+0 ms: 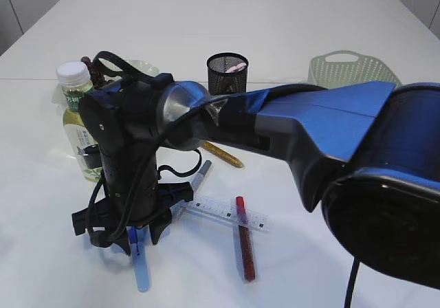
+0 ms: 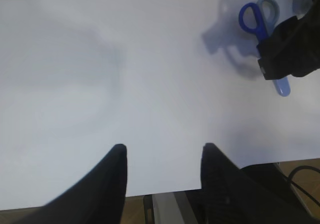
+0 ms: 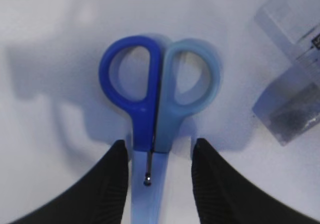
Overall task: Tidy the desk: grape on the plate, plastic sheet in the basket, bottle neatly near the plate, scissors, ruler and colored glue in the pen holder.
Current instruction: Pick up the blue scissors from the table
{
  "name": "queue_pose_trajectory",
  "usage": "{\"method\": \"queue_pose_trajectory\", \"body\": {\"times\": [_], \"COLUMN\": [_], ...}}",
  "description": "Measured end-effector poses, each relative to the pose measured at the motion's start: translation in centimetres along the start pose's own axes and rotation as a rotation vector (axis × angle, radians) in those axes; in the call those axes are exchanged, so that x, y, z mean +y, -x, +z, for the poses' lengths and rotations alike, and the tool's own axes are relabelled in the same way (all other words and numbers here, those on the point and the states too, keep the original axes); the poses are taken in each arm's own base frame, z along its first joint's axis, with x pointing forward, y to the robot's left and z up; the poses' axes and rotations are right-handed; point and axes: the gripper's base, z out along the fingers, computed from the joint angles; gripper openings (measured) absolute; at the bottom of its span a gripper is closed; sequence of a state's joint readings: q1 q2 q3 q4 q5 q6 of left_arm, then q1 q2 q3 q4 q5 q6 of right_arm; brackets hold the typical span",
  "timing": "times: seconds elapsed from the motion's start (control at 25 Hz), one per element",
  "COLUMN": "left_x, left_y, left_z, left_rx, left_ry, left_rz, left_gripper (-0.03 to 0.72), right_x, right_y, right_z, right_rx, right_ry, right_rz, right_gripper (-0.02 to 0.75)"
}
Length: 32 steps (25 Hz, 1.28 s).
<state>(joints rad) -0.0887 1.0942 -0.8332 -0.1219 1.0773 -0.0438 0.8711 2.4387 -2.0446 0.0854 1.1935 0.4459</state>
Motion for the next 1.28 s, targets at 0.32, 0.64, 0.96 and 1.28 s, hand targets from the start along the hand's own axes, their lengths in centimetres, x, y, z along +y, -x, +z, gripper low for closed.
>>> {"method": "queue_pose_trajectory", "body": {"times": [0.32, 0.64, 0.96, 1.28], "left_x": [0.00, 0.00, 0.00, -0.01], "left_y": [0.00, 0.00, 0.04, 0.16], "left_z": [0.00, 0.00, 0.00, 0.00], "left_rx": [0.000, 0.000, -0.004, -0.018], "left_ry": [0.000, 0.000, 0.000, -0.001], "left_rz": [0.000, 0.000, 0.000, 0.000], "left_gripper": [0.354, 0.354, 0.354, 0.354], "right_x": [0.10, 0.11, 0.10, 0.11], "right_y": [0.18, 0.21, 0.16, 0.09], "right_z": [0.76, 0.80, 0.75, 0.21], "right_rx": [0.009, 0.009, 0.016, 0.015], "right_ry": [0.004, 0.004, 0.001, 0.002], "right_rz": [0.004, 0.004, -0.031, -0.113], "right_gripper": [0.346, 0.205, 0.171, 0.170]}}
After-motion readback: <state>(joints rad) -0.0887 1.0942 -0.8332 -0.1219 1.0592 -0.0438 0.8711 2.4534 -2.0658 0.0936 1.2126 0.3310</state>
